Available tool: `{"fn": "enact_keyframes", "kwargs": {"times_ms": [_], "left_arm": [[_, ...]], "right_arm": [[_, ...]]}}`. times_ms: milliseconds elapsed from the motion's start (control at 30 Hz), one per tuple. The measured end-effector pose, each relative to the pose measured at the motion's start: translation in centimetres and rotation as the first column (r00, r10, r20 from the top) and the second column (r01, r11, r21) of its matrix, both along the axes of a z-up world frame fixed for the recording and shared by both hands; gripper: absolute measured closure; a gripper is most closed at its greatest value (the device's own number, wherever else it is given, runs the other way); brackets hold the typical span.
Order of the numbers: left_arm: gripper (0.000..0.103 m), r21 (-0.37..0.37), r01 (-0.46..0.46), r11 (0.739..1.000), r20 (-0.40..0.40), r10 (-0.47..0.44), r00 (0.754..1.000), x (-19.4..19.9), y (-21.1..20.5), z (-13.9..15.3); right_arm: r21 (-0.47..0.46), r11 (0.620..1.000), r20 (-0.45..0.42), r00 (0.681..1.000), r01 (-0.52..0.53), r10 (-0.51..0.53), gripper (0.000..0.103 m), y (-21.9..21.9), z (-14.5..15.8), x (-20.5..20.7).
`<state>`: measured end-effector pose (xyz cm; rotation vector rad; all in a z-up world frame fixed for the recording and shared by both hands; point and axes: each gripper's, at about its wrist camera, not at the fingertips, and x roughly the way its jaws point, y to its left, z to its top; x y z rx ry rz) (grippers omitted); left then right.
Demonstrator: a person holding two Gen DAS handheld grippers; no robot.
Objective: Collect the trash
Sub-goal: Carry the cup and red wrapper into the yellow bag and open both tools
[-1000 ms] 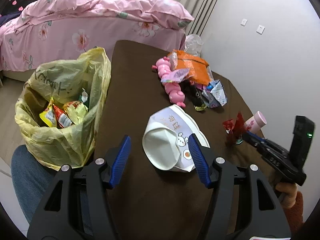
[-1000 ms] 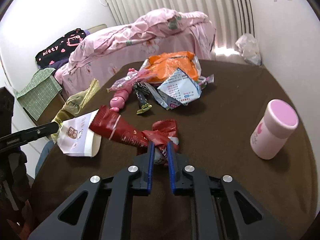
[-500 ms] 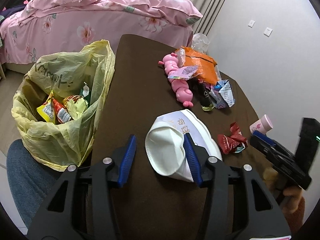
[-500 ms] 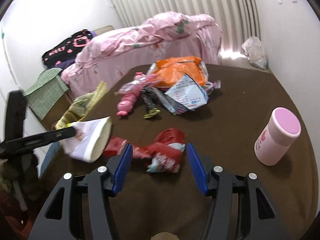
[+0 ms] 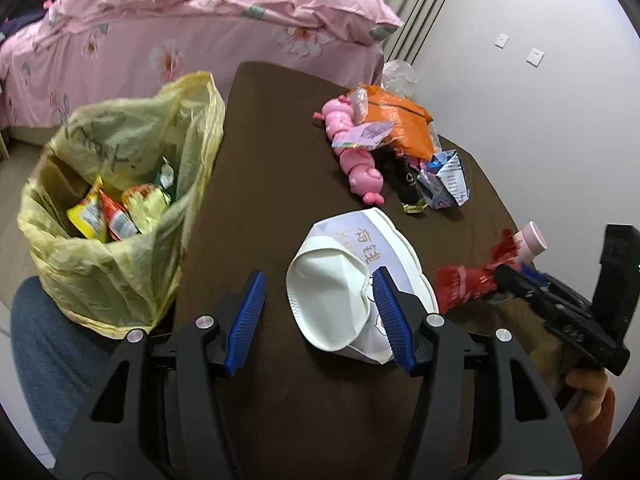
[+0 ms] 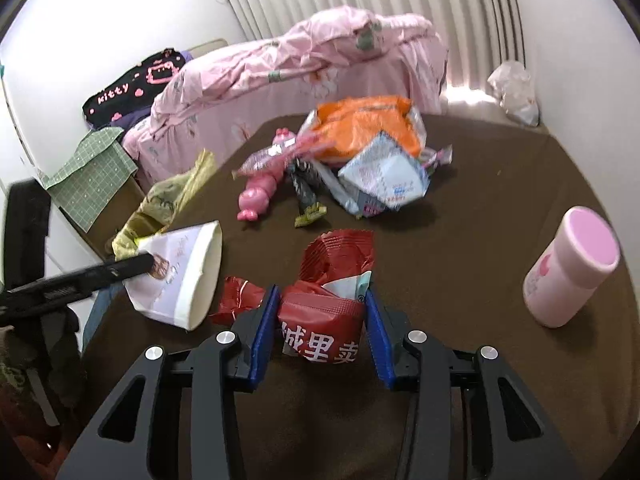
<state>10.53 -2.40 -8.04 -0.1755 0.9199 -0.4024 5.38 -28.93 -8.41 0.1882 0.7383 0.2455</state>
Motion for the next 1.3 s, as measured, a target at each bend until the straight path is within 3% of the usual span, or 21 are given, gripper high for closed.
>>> {"fn": "enact_keyframes", "kwargs": {"times_ms": [100, 200, 467, 567, 700, 933, 1000, 1100, 1200, 1300], "left_arm": [[0.077, -0.007, 0.007, 1.0, -0.007, -0.007, 1.0, 0.1, 0.0, -0.2], [0.078, 0.041, 0.015, 0.999, 0.074, -0.018, 0.997, -0.8, -0.3, 1.1], [0.078, 0.012, -0.052, 0.999, 0.169, 0.049, 0.984, -0.8, 2.7, 4.0], [0.078, 0.033, -0.167, 0.985, 0.244, 0.154, 0.957, -0.3, 5.8, 5.9], [0.078, 0.095, -0.342, 0.935, 0.323, 0.296, 0.899, 0.8, 10.0, 7.4], [0.078, 0.043, -0.496, 0.867, 0.332, 0.456, 0.826, 2.1, 15.3, 6.7], [0.078, 0.016, -0.514, 0.857, 0.318, 0.483, 0.816, 2.0, 16.3, 6.3], [0.078, -0.013, -0.521, 0.853, 0.299, 0.501, 0.812, 2.0, 17.1, 5.9], [0.078, -0.057, -0.509, 0.859, 0.255, 0.506, 0.824, 2.2, 17.6, 5.2], [0.078, -0.019, -0.531, 0.847, 0.261, 0.517, 0.815, 2.7, 17.4, 4.9]], "right_arm": [[-0.005, 1.0, 0.032, 0.999, 0.004, -0.003, 0.063, -0.1, 1.3, -0.3], [-0.032, 0.999, 0.06, 0.998, 0.001, 0.001, 0.063, 0.4, 2.3, -0.4], [-0.076, 0.996, 0.122, 0.991, -0.044, 0.053, 0.063, 3.3, 4.9, -0.2], [-0.086, 0.994, 0.157, 0.984, -0.066, 0.078, 0.063, 5.1, 6.5, 0.9], [-0.127, 0.986, 0.216, 0.967, -0.11, 0.136, 0.063, 8.6, 8.9, 2.5], [-0.182, 0.959, 0.265, 0.929, -0.217, 0.26, 0.063, 14.8, 10.6, 5.2], [-0.183, 0.951, 0.254, 0.923, -0.25, 0.291, 0.063, 16.2, 10.4, 6.3], [-0.193, 0.933, 0.241, 0.907, -0.305, 0.346, 0.063, 18.2, 9.9, 8.1], [-0.267, 0.905, 0.217, 0.894, -0.331, 0.391, 0.063, 20.7, 8.3, 9.9], [-0.281, 0.89, 0.164, 0.896, -0.359, 0.414, 0.063, 22.5, 6.3, 11.5]]}}
